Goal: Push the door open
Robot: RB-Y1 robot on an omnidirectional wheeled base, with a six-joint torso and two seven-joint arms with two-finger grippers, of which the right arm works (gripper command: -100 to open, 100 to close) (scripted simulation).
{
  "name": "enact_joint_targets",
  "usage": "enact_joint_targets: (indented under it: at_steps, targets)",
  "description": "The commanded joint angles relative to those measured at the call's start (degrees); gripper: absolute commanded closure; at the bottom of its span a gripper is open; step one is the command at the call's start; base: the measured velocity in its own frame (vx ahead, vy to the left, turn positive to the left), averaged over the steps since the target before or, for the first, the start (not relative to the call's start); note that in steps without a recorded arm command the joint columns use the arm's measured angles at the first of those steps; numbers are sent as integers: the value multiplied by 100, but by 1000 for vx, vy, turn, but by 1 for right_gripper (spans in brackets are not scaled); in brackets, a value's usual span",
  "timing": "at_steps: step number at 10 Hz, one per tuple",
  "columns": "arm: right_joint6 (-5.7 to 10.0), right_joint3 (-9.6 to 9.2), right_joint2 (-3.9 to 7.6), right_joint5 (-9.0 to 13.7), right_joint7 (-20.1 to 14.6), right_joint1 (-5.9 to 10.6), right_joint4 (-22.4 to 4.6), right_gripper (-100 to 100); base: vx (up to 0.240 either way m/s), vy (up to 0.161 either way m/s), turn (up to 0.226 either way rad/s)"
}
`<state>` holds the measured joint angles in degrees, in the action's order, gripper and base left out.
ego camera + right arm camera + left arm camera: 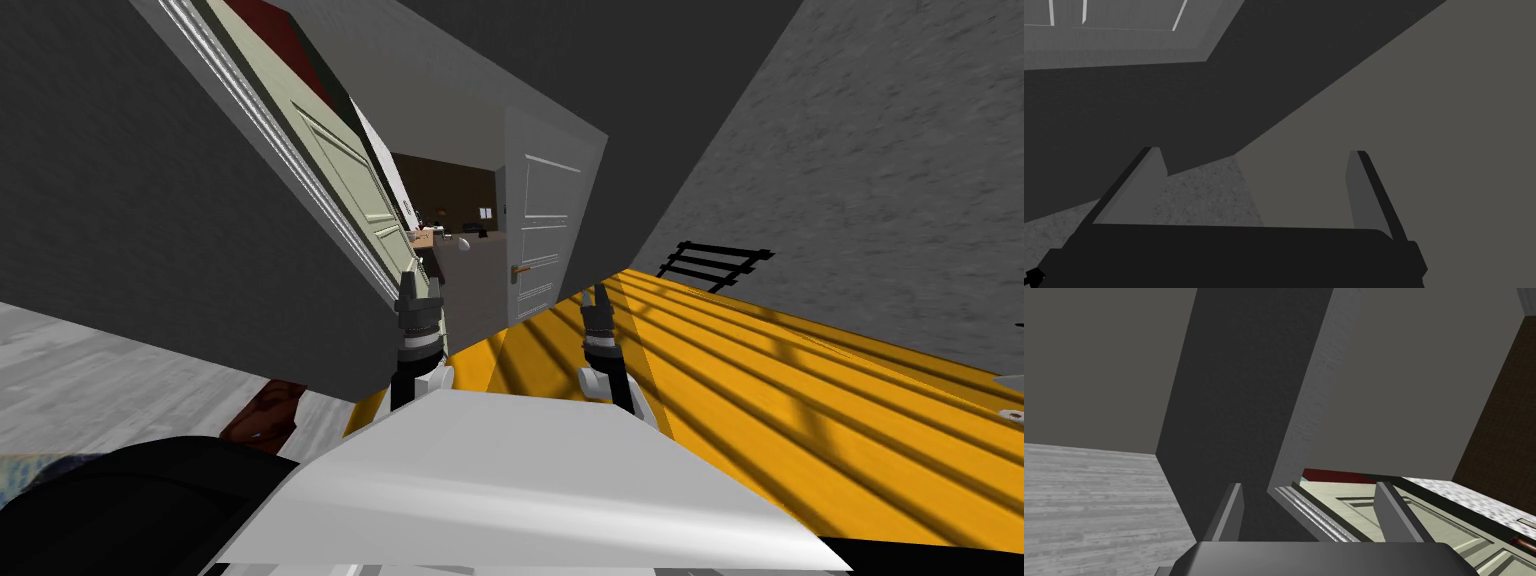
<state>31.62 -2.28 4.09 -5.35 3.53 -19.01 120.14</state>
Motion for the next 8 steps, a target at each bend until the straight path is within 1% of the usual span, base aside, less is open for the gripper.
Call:
enact_joint_targets:
  at_steps: [1, 8]
  targets:
    - [-47, -17, 38, 15, -71, 82, -178, -100, 88, -43, 78]
    - [-252, -151, 118, 39, -333, 578, -1113, -100, 94, -39, 81]
